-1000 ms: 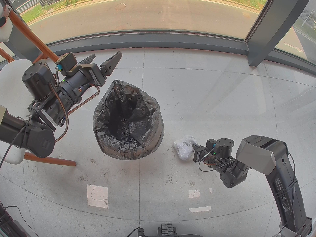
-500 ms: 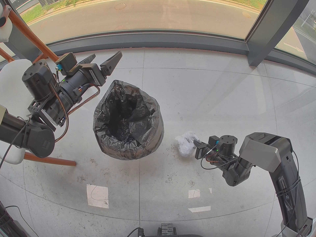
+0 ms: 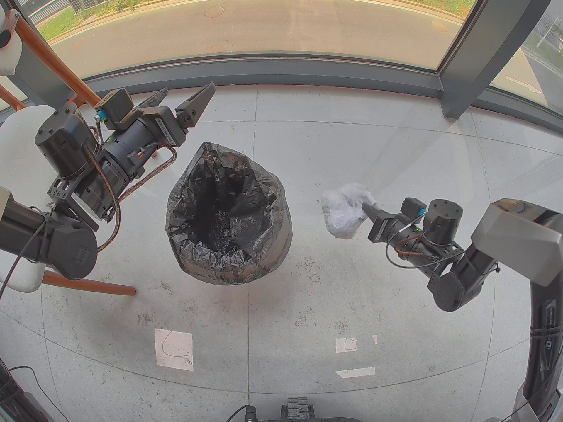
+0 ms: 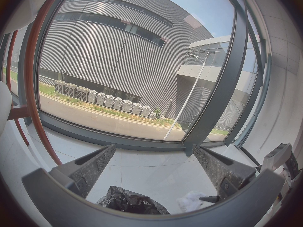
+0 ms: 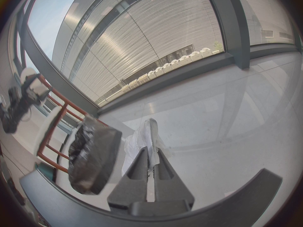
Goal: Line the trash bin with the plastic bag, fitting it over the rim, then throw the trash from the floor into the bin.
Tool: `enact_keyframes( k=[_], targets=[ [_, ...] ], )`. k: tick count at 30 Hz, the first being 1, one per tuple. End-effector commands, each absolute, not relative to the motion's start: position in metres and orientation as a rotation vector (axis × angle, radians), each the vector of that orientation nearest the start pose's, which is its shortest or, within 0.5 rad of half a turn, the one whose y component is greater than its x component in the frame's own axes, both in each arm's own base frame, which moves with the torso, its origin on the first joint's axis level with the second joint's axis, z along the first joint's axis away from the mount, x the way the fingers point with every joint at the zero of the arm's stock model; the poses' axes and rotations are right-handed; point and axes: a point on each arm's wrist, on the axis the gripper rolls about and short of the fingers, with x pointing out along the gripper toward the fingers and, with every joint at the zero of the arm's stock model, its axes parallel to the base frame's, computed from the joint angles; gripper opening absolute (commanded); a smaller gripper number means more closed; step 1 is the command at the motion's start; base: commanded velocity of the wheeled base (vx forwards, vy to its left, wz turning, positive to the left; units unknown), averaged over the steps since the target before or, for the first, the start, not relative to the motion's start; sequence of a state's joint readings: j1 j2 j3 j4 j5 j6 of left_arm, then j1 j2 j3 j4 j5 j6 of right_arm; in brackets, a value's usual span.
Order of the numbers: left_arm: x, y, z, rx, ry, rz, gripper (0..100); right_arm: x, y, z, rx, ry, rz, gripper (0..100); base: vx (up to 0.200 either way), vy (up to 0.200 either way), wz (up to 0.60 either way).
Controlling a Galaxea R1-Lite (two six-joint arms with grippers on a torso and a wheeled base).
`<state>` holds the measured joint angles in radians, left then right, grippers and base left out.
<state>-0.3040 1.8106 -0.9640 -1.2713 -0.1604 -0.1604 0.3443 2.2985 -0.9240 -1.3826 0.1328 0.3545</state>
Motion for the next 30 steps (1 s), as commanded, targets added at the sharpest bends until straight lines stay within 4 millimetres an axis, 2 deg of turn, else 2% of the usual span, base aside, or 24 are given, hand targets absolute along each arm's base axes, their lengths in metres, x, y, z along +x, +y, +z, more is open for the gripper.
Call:
enact_keyframes(
  k=[1,11,20,24,30],
  targets=[
    [0.319,-0.104,0.255,-0.185,-0.406,-0.491,100,0.35,0.141,0.122,0.413,0.007,0.527,0,0.0,0.0,0.0],
    [0.317,-0.104,0.255,-0.184,-0.407,-0.49,100,0.312,0.157,0.151,0.453,-0.014,0.621,0,0.0,0.0,0.0],
    [0.311,-0.105,0.253,-0.186,-0.462,-0.502,100,0.281,0.195,0.151,0.461,0.036,0.744,0,0.0,0.022,0.0],
    [0.311,-0.106,0.253,-0.187,-0.46,-0.506,100,0.28,0.202,0.149,0.46,0.041,0.76,0,0.0,0.2,0.0],
    [0.31,-0.107,0.253,-0.185,-0.462,-0.51,100,0.289,0.209,0.144,0.458,0.041,0.763,0,0.0,0.2,0.0]
  ],
)
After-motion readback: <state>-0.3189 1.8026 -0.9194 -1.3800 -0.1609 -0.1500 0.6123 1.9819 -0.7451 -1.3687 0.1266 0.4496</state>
